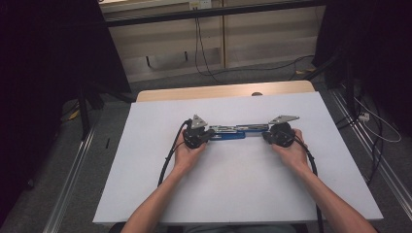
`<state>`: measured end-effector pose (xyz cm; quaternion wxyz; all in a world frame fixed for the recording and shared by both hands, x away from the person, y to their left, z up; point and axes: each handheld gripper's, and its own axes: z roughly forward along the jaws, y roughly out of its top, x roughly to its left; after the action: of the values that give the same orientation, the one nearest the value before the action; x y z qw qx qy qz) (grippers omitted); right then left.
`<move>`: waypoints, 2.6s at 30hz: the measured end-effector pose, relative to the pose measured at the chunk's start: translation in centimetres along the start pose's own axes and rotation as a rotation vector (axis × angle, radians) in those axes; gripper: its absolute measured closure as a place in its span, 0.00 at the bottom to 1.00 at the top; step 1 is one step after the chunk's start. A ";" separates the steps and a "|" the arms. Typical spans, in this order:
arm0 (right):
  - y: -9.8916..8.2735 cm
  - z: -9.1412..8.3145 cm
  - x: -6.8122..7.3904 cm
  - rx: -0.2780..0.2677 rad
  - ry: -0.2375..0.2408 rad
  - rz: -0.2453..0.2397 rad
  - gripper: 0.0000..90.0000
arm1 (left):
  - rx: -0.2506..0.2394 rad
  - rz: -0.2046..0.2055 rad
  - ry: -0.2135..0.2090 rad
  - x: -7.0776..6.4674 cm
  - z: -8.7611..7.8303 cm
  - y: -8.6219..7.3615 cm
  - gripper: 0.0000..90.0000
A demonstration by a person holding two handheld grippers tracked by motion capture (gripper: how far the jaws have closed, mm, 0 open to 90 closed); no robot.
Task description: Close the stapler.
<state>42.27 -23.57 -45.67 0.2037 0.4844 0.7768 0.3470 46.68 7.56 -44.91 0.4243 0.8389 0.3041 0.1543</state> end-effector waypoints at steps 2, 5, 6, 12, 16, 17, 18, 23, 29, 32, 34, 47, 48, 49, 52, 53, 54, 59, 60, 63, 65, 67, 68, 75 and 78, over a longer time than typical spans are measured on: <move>0.0 0.0 -0.1 -0.004 0.004 0.010 1.00 | -0.001 -0.001 -0.002 0.0 0.0 0.0 1.00; -0.1 0.1 -0.1 -0.009 -0.002 0.012 1.00 | -0.001 -0.001 -0.002 0.0 0.0 0.0 1.00; 0.0 0.1 0.0 -0.008 -0.004 0.012 1.00 | 0.001 0.000 -0.001 0.0 0.0 0.0 1.00; -0.1 0.1 -0.1 -0.015 -0.007 0.011 1.00 | -0.001 0.006 0.001 0.0 0.0 0.0 1.00; 0.0 0.1 0.0 -0.017 -0.014 0.009 1.00 | -0.001 0.004 0.002 -0.1 0.0 0.0 1.00; 0.0 0.1 -0.1 -0.019 -0.014 0.011 1.00 | -0.001 0.004 0.003 -0.1 0.0 0.0 1.00; -0.1 0.1 -0.1 -0.020 -0.015 0.014 1.00 | 0.000 0.006 0.002 0.0 0.0 0.0 1.00; -0.1 0.1 -0.2 -0.029 -0.017 0.022 1.00 | 0.000 0.006 0.002 0.0 0.0 0.0 1.00; -0.1 0.1 -0.3 -0.040 -0.020 0.026 1.00 | -0.001 0.001 0.000 -0.1 0.0 0.0 1.00; -0.1 0.0 -0.4 -0.047 -0.023 0.033 1.00 | -0.002 -0.001 -0.001 -0.1 0.0 0.0 1.00; -0.1 0.0 -0.4 -0.049 -0.024 0.036 1.00 | -0.002 0.001 0.000 -0.1 0.0 0.0 1.00; 0.0 0.0 -0.4 -0.076 -0.019 0.040 1.00 | -0.004 -0.001 -0.002 0.0 0.0 -0.1 1.00; 0.0 0.0 -0.4 -0.079 -0.017 0.040 1.00 | -0.004 -0.001 -0.002 0.0 0.0 -0.1 1.00; 0.0 0.0 -0.3 -0.080 -0.017 0.040 1.00 | -0.004 -0.002 -0.002 0.0 0.0 -0.1 1.00; 0.0 0.0 -0.2 -0.083 -0.015 0.041 1.00 | -0.004 -0.002 0.000 -0.1 0.0 -0.1 1.00; 0.1 0.0 -0.2 -0.084 -0.014 0.041 1.00 | -0.004 -0.004 -0.002 0.0 0.0 -0.1 1.00; 0.1 0.0 -0.2 -0.085 -0.010 0.041 1.00 | -0.007 -0.009 -0.004 0.0 0.0 -0.1 1.00; 0.1 0.0 -0.2 -0.092 -0.010 0.036 1.00 | -0.006 -0.012 -0.003 -0.1 0.0 -0.1 1.00; 0.1 -0.1 -0.2 -0.095 -0.010 0.036 1.00 | -0.006 -0.012 -0.003 -0.1 0.0 -0.1 1.00; 0.2 -0.2 -0.2 -0.101 -0.010 0.039 1.00 | -0.007 -0.015 -0.005 0.0 0.0 -0.1 1.00; 0.2 -0.2 -0.2 -0.105 -0.010 0.040 1.00 | -0.005 -0.013 -0.002 -0.1 0.0 0.0 1.00; 0.2 -0.2 -0.2 -0.105 -0.008 0.042 1.00 | -0.006 -0.015 -0.003 -0.1 0.0 -0.1 1.00; 0.2 -0.2 -0.2 -0.107 -0.007 0.043 1.00 | -0.006 -0.015 -0.003 -0.1 0.0 -0.1 1.00; 0.3 -0.3 0.0 -0.136 0.005 0.036 1.00 | -0.009 -0.015 -0.004 -0.1 0.1 -0.1 1.00; 0.4 -0.5 0.1 -0.161 0.022 0.044 1.00 | -0.009 -0.031 -0.011 0.0 0.1 -0.1 1.00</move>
<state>42.18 -23.53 -45.02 0.2259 0.4793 0.7378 0.4181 46.68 7.57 -45.01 0.4318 0.8331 0.3141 0.1446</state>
